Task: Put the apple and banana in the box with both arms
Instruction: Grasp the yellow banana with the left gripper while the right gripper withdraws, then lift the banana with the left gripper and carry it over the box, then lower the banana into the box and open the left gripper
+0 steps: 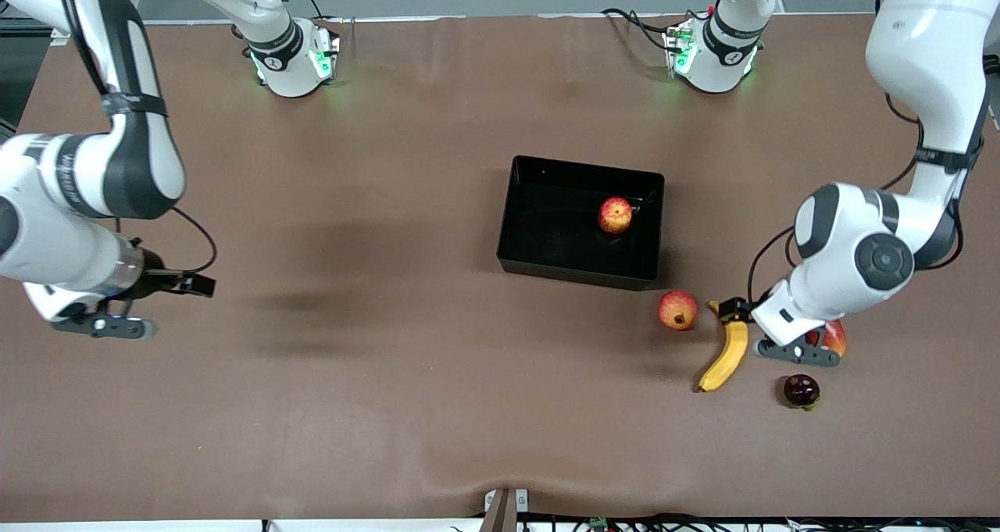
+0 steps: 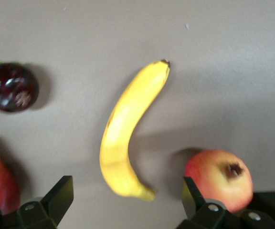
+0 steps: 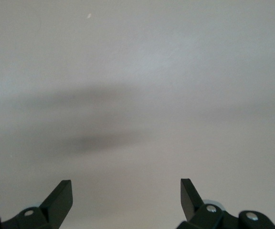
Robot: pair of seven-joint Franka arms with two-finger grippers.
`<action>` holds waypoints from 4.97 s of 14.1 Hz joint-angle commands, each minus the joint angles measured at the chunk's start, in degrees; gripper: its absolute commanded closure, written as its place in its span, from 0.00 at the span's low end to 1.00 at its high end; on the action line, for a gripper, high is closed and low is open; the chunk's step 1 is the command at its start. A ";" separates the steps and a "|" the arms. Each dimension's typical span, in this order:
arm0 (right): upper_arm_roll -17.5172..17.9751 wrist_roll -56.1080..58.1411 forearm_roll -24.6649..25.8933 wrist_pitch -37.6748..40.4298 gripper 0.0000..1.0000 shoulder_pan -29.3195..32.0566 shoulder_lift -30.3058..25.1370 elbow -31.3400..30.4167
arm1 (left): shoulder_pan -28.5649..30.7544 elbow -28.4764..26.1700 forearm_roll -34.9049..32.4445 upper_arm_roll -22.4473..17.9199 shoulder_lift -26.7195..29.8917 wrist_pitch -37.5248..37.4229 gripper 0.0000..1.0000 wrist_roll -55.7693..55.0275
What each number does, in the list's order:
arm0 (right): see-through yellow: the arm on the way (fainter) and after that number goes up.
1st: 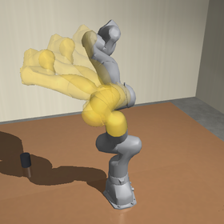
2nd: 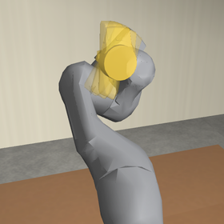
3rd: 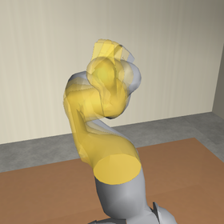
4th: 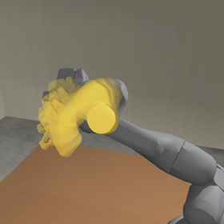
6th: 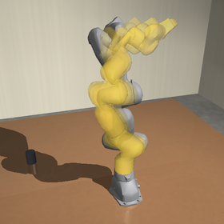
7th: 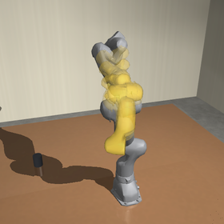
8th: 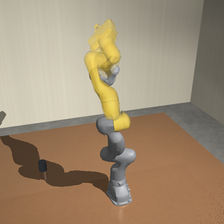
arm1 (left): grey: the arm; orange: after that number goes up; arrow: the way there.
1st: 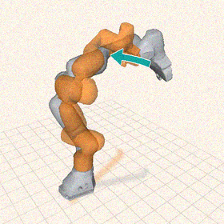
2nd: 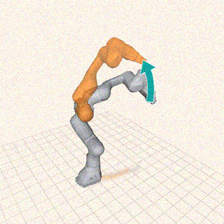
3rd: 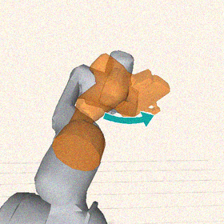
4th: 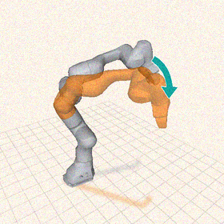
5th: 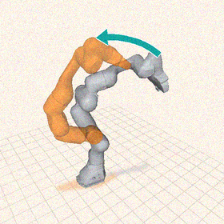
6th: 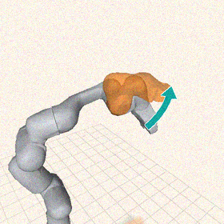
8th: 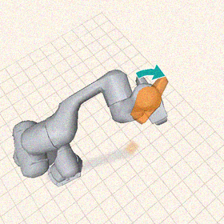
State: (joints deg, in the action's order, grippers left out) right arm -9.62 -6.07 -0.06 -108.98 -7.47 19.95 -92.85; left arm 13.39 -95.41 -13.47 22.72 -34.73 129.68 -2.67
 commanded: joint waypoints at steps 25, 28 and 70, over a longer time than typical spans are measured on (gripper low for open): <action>15.25 -1.56 -2.58 27.31 0.00 13.90 -18.54 9.53 | 1.99 2.07 -0.61 6.88 8.00 -19.28 1.00 11.75; 9.65 -1.67 -1.61 28.03 0.00 7.50 -19.07 9.88 | 2.08 -1.35 -0.15 12.59 10.20 -19.47 1.00 -0.28; 5.84 -1.23 0.85 25.66 0.00 6.59 -19.69 5.66 | -9.27 -16.57 -33.99 27.29 -3.78 3.56 0.00 -73.71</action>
State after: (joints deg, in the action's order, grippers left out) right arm -4.32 -6.97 -0.26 -82.79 -1.66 1.60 -86.24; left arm 3.92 -112.51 -46.16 49.97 -41.08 134.64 -74.71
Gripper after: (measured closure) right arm 0.000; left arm 0.075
